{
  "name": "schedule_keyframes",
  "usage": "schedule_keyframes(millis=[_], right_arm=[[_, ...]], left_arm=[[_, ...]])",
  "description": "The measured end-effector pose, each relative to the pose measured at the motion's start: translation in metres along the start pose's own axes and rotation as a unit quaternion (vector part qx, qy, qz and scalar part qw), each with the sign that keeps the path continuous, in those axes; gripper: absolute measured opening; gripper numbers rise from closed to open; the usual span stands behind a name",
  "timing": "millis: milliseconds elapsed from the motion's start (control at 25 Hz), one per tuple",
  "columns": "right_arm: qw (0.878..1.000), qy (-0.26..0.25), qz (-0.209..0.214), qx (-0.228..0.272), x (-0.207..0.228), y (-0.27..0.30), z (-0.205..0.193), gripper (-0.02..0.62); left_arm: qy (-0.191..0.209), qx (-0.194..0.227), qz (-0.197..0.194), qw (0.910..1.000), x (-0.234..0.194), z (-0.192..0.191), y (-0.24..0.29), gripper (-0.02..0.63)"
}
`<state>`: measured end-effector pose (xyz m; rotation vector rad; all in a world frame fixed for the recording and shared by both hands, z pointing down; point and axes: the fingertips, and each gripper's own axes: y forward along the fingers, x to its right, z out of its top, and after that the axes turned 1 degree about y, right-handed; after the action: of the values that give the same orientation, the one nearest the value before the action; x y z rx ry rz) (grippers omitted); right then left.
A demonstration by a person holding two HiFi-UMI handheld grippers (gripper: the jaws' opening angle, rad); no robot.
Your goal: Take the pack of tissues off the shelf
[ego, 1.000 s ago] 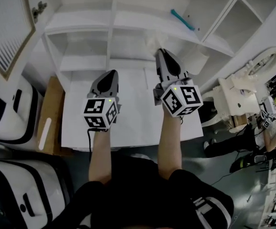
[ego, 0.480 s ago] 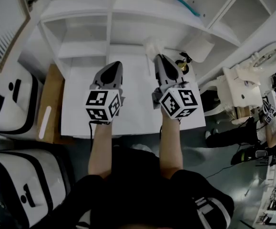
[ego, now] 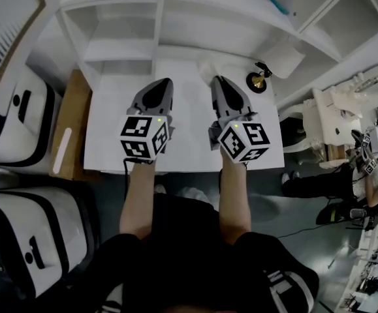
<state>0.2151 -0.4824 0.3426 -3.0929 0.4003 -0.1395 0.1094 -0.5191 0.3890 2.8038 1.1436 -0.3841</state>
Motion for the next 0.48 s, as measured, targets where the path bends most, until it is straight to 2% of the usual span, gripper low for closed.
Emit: schedule_keyframes(millis=[480], right_arm=[[1.0,0.0,0.011,-0.005,-0.004,-0.002,-0.002,0.028]], left_arm=[[0.011,0.01,0.004,0.9999,0.006,0.011,-0.005,0.009]])
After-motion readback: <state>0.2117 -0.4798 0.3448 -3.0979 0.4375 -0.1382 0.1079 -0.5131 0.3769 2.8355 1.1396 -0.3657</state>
